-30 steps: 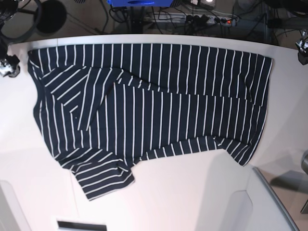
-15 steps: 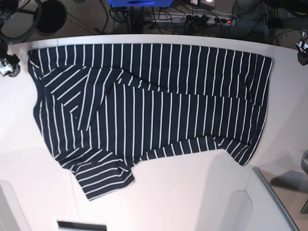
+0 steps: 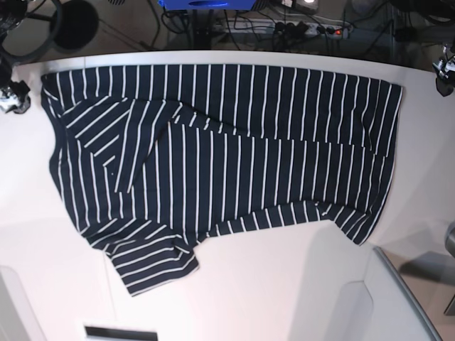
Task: Layout the t-shirt on the table in an organized manner, then fold the t-shirt properly
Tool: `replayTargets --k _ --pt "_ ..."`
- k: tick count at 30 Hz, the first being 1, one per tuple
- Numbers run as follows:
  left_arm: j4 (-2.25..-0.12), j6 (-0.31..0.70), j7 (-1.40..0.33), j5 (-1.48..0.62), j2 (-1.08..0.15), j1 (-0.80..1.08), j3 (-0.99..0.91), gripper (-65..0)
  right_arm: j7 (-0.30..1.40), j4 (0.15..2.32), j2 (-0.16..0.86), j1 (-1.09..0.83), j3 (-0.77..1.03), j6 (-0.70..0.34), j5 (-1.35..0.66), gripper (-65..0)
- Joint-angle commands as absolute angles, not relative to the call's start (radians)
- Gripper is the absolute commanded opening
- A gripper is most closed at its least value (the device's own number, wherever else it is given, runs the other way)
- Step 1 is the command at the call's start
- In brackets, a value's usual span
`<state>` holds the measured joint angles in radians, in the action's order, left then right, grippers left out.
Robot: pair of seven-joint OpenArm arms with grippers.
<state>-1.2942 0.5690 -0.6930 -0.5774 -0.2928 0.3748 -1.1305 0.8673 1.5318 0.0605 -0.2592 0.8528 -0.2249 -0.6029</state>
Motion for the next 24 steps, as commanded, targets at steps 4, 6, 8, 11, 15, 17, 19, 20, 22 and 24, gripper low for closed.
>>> replayTargets --k 4,6,8,11,15,17,19,20,22,24 --pt "-1.313 0.573 -0.668 -0.595 -0.312 0.378 -1.113 -14.6 0.851 1.552 0.077 -0.252 0.855 -0.232 -0.619 -38.4" --pt "-1.313 0.575 -0.668 -0.595 -0.315 0.38 -1.107 -14.8 0.852 1.552 0.077 -0.245 0.854 -0.232 -0.619 -38.4" --pt "-1.313 0.575 -0.668 -0.595 -0.315 0.38 -1.104 -14.8 0.854 1.552 0.076 -0.243 0.854 -0.232 -0.618 -38.4" --pt "-1.313 0.575 -0.668 -0.595 -0.315 0.38 -1.102 -14.8 0.854 1.552 0.076 -0.242 0.854 -0.234 -0.618 -38.4" --pt "-1.313 0.575 -0.667 -0.595 -0.315 0.378 -1.102 -15.0 0.851 1.552 0.079 -0.24 0.854 -0.234 -0.618 -38.4" --pt "-1.314 0.575 -0.667 -0.595 -0.317 0.378 -1.104 -15.0 0.852 1.552 0.084 -0.231 0.852 -0.234 -0.618 -38.4" --pt "-1.323 0.575 -0.667 -0.595 -0.318 0.367 -1.104 -18.1 0.857 1.575 0.093 -0.213 0.852 -0.234 -0.615 -38.4" --pt "-1.339 0.575 -0.667 -0.59 -0.317 0.358 -1.104 -22.1 0.857 1.595 0.099 -0.209 0.852 -0.234 -0.618 -38.4" --pt "-1.372 0.575 -0.667 -0.59 -0.314 0.354 -1.102 -34.2 0.871 1.643 0.099 -0.203 0.852 -0.234 -0.618 -38.6" --pt "-1.386 0.575 -0.668 -0.591 -0.312 0.346 -1.101 -48.7 0.895 1.682 0.097 -0.199 0.848 -0.234 -0.618 -38.7"
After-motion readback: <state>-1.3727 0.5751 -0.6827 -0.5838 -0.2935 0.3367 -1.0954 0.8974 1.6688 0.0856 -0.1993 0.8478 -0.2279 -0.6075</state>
